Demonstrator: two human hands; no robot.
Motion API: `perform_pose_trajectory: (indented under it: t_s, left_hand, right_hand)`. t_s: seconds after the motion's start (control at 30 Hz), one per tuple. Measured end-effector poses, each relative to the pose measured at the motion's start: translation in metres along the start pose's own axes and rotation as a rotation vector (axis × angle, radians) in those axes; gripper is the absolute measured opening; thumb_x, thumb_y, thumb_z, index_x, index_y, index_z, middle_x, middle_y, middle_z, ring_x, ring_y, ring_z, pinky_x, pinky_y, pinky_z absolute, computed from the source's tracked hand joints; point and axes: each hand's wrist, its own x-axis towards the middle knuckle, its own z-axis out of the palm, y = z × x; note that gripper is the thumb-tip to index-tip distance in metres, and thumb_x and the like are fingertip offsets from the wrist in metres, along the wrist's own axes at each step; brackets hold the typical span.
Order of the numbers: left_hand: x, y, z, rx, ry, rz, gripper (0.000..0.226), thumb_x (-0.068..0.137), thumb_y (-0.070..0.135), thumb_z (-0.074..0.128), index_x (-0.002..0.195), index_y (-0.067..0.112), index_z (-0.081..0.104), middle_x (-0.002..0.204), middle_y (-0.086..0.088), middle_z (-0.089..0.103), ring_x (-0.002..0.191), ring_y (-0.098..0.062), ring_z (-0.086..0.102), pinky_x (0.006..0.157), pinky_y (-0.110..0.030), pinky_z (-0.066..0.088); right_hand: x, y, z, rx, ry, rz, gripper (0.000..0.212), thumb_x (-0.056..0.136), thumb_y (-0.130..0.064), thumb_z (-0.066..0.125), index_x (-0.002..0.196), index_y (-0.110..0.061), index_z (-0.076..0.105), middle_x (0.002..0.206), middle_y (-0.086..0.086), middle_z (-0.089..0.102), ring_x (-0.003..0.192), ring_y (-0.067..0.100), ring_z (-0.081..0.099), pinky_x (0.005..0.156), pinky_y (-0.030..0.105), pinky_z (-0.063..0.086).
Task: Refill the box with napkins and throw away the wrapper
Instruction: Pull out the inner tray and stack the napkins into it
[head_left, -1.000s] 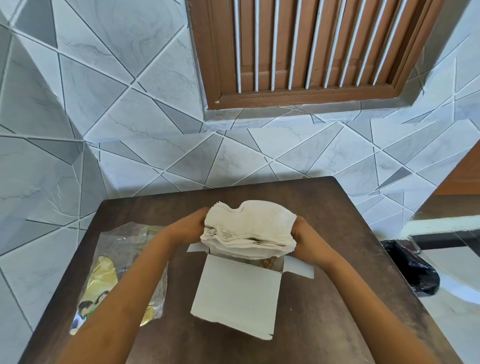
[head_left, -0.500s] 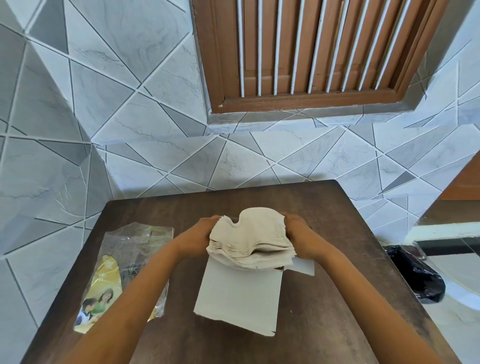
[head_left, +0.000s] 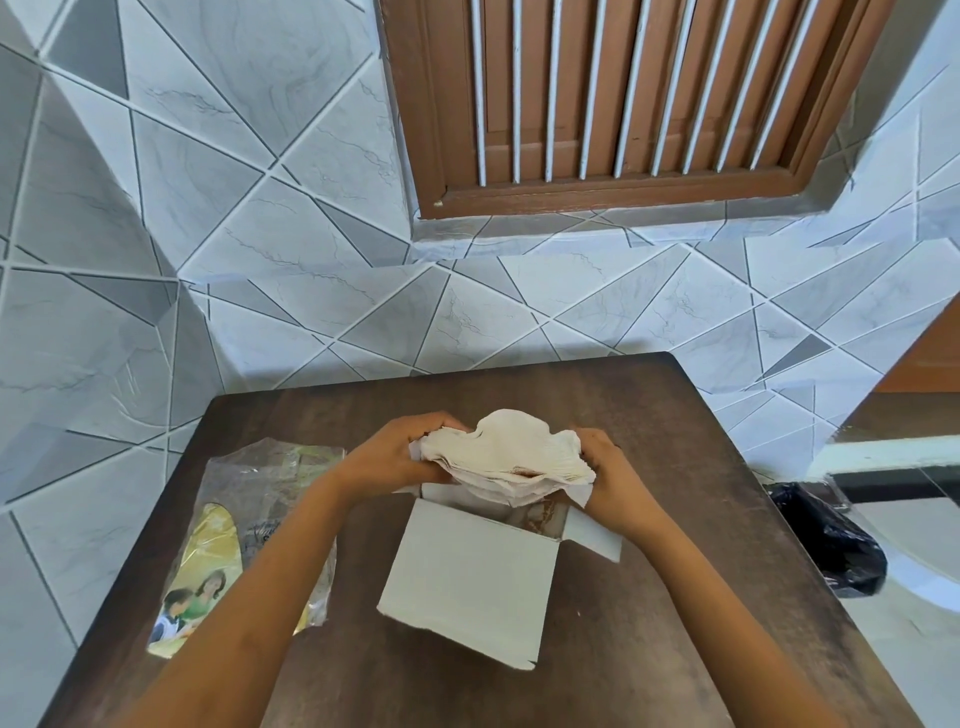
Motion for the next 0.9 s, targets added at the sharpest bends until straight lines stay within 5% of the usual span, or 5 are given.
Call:
perform_pose_trajectory:
  t_s: [0.1, 0.3, 0.5, 0.73, 0.9]
  left_hand:
    - [0.002, 0.001, -0.002, 0.009, -0.029, -0.011, 0.041, 0.069, 0.016, 0.076, 0.101, 0.036, 0.059, 0.101, 0.024, 0.064, 0.096, 0.000, 0.060, 0.079, -0.013, 0.046]
    - [0.012, 0.008, -0.010, 0.076, -0.187, -0.049, 0.037, 0.071, 0.015, 0.078, 0.090, 0.036, 0.056, 0.096, 0.019, 0.061, 0.089, 0.001, 0.057, 0.076, -0.015, 0.045]
    - [0.015, 0.007, -0.012, 0.084, -0.204, -0.020, 0.057, 0.073, 0.010, 0.075, 0.108, 0.048, 0.050, 0.117, 0.024, 0.055, 0.111, 0.003, 0.050, 0.089, -0.007, 0.041]
    - [0.013, 0.005, -0.002, 0.253, -0.154, -0.055, 0.049, 0.074, 0.012, 0.073, 0.119, 0.026, 0.060, 0.126, 0.007, 0.060, 0.111, -0.010, 0.056, 0.074, -0.010, 0.044]
    - [0.014, 0.008, 0.012, 0.755, -0.258, -0.022, 0.039, 0.081, 0.020, 0.061, 0.120, 0.024, 0.056, 0.125, 0.003, 0.058, 0.119, -0.016, 0.049, 0.101, -0.035, 0.029]
  right_hand:
    - [-0.001, -0.004, -0.006, -0.064, -0.082, 0.030, 0.029, 0.080, -0.020, 0.068, 0.104, -0.010, 0.055, 0.094, -0.009, 0.048, 0.099, 0.015, 0.046, 0.082, 0.029, 0.041]
    - [0.007, -0.017, -0.017, -0.073, -0.234, -0.007, 0.098, 0.063, -0.024, 0.083, 0.139, -0.033, 0.021, 0.137, -0.005, 0.042, 0.121, 0.011, 0.044, 0.103, 0.029, 0.037]
    - [0.009, -0.014, -0.010, -0.136, -0.147, -0.182, 0.016, 0.062, -0.026, 0.075, 0.070, -0.028, 0.061, 0.066, -0.015, 0.056, 0.062, 0.003, 0.054, 0.054, 0.019, 0.037]
    - [-0.003, -0.007, 0.005, -0.234, -0.083, -0.068, 0.022, 0.066, -0.032, 0.067, 0.084, -0.019, 0.066, 0.089, 0.001, 0.068, 0.082, 0.019, 0.061, 0.068, 0.037, 0.049]
    - [0.003, -0.011, 0.010, -0.531, -0.217, 0.020, 0.046, 0.074, -0.034, 0.066, 0.118, -0.030, 0.058, 0.127, 0.001, 0.060, 0.134, 0.016, 0.035, 0.106, 0.036, 0.029]
